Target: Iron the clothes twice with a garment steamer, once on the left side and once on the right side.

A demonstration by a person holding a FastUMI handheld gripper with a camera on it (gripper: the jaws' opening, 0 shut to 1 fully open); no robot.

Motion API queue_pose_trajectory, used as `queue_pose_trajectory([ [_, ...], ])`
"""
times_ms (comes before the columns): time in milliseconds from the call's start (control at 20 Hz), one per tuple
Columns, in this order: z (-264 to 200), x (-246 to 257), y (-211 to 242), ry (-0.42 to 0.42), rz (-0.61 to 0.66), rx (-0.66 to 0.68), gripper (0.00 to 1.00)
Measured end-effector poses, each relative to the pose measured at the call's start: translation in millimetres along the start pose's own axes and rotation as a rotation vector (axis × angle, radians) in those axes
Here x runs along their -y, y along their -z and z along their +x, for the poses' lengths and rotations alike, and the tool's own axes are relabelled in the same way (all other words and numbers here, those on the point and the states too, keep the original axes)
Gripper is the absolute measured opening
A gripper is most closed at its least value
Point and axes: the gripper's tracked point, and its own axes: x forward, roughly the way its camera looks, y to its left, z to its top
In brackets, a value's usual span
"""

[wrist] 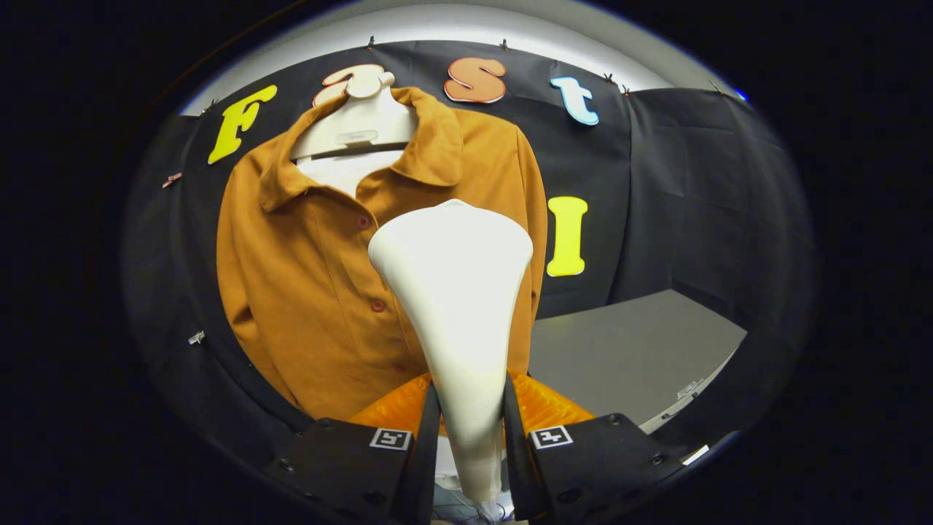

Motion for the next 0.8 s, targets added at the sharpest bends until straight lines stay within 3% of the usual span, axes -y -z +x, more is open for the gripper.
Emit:
queue_pose_trajectory([
  [800, -9.5, -5.4, -45.4, -0.069, -0.006, 0.162, 0.44],
])
